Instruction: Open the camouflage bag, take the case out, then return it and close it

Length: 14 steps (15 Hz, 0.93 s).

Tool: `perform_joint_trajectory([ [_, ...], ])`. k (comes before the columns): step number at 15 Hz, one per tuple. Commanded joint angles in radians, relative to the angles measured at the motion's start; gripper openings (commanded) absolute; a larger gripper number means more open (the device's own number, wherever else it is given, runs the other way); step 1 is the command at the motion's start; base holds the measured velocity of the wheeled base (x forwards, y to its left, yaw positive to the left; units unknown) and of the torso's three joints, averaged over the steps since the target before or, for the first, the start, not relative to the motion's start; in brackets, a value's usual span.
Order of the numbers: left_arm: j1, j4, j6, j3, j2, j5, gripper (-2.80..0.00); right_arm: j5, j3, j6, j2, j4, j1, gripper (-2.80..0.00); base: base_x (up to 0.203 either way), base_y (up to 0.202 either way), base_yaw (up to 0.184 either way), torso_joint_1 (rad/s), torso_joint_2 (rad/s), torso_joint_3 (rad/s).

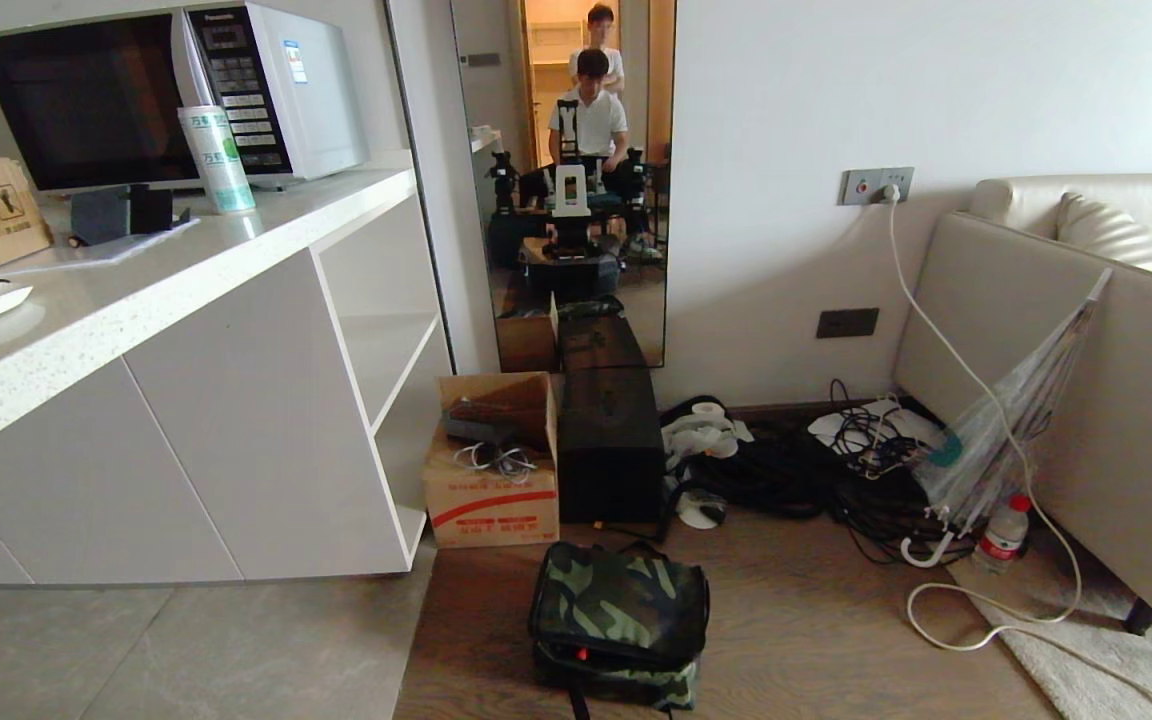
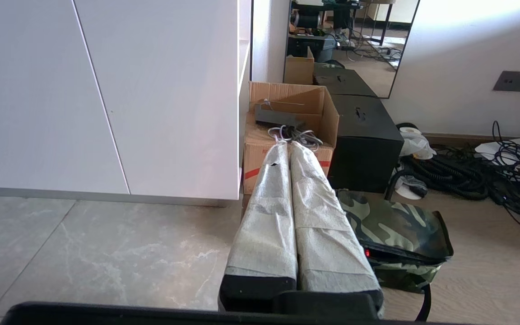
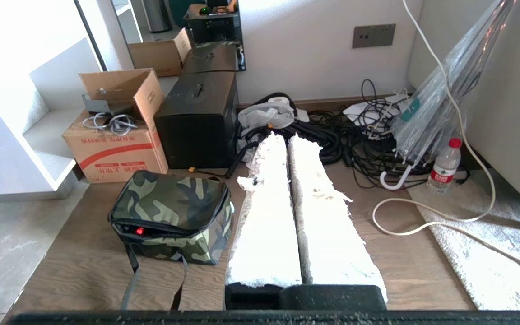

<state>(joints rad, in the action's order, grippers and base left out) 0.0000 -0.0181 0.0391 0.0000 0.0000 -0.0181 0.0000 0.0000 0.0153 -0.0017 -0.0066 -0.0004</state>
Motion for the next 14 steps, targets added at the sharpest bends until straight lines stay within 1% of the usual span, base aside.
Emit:
perform_joint_trajectory([
  [1, 0.0, 0.0, 0.001, 0.009, 0.0, 0.0, -2.8, 0.0, 0.0, 0.006, 0.002, -0.001, 0.0, -2.8, 0.0, 0.0, 0.0, 0.0, 0.0, 0.0],
  [4, 0.0, 0.0, 0.001, 0.009, 0.0, 0.0, -2.8, -0.003, 0.001, 0.038, 0.002, -0.002, -0.001, -2.8, 0.0, 0.0, 0.0, 0.0, 0.0, 0.0],
  [14, 0.0, 0.0, 0.001, 0.009, 0.0, 0.0, -2.8, -0.003, 0.002, 0.038, 0.002, -0.003, -0.001, -2.8, 0.0, 0.0, 0.0, 0.0, 0.0, 0.0],
])
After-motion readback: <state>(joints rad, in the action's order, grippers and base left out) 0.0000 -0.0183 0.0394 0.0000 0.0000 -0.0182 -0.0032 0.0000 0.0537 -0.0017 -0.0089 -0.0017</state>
